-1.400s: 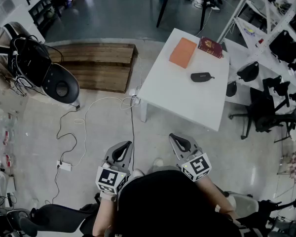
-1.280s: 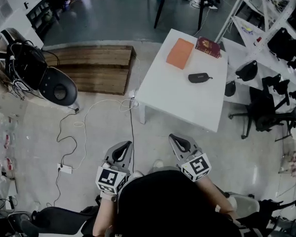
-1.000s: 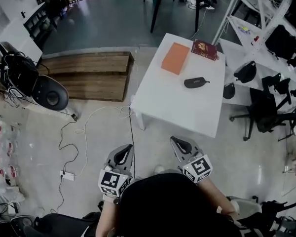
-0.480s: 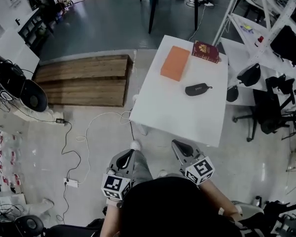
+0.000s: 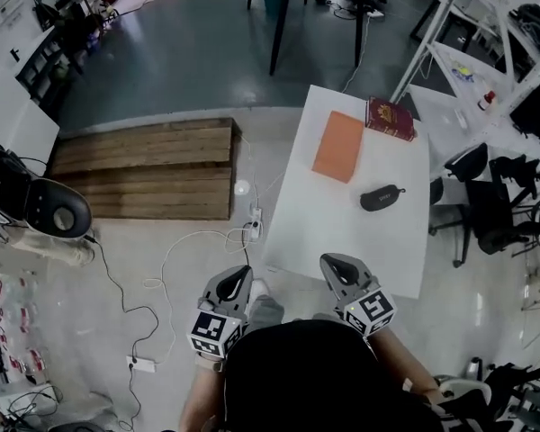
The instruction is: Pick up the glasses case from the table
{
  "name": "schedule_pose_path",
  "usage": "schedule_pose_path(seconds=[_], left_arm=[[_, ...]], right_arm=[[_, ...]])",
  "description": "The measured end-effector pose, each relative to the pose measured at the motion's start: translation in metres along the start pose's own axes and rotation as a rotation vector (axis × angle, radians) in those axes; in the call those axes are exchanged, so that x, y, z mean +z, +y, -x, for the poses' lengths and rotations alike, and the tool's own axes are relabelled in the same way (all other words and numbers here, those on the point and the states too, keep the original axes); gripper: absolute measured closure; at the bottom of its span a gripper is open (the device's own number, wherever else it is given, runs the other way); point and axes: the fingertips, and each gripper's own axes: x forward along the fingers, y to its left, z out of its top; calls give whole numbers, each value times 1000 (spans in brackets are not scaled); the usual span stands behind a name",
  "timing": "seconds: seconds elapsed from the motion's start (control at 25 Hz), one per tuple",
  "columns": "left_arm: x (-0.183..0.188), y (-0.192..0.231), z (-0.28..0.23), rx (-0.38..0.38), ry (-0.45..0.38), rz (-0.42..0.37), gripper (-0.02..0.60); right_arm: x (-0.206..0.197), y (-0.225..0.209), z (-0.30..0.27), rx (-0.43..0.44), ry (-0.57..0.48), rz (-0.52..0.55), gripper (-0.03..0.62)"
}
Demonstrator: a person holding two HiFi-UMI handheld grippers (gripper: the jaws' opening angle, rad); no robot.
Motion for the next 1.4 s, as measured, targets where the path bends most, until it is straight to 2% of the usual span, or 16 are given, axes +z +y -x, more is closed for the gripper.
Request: schedule_pose_path(seconds=[0.16,0.28,0.56,0.88,1.16,1.4], left_arm=[[10,53,-16,-42,11,-13,563],[14,78,-31,-95,29,-30,563],[14,96,-66,-176,73,-23,563],[23,57,-123,-310,120,-61,561],[30,-5,-179,-436,157,-128,561],[31,-62,-230,-533,193,-182,561]], right_arm=[[15,-3,-52,-30,3,-2,565],[24,-5,-78,-61,-2,-12,565],[29,-22,-93,-115,-1,-16,565],[13,-75,-48,-290,-5,-111,565],[-8,-119,20,-431,-2,-165,565],[-31,-161,89,-580,-31,-263,565]])
